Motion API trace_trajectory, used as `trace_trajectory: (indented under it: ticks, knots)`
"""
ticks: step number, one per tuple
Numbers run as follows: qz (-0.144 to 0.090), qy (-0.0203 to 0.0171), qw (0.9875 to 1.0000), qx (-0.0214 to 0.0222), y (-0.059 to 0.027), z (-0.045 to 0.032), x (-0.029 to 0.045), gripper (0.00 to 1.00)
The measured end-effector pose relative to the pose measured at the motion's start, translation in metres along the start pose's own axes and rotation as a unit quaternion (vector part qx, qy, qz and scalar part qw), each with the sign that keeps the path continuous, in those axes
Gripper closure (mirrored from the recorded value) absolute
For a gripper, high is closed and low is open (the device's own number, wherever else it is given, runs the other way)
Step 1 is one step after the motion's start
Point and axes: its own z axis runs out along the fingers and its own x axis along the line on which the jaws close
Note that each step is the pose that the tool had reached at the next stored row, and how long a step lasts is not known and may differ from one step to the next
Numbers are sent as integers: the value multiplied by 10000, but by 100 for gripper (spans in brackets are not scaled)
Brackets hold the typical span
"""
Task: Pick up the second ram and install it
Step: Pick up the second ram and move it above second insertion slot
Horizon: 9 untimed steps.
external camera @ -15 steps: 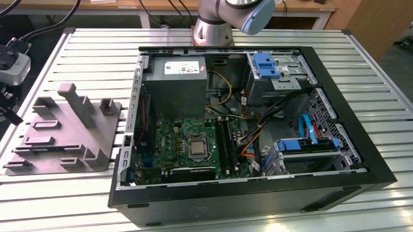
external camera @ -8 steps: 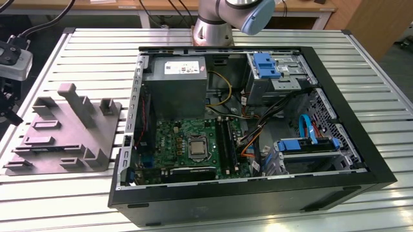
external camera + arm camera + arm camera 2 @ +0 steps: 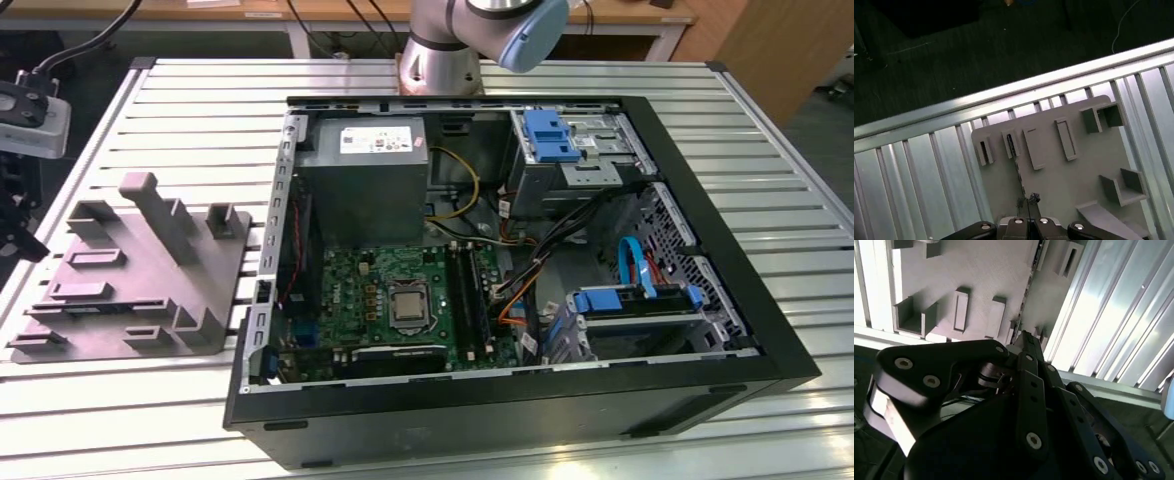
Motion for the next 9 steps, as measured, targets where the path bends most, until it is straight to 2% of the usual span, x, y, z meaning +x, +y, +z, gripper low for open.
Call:
trace_trajectory:
  ticks: [4,9]
  knots:
    - [-359,15,9994,-8,-1,24,0,90]
    - [-801,37,9968,-19,-3,73,2,90]
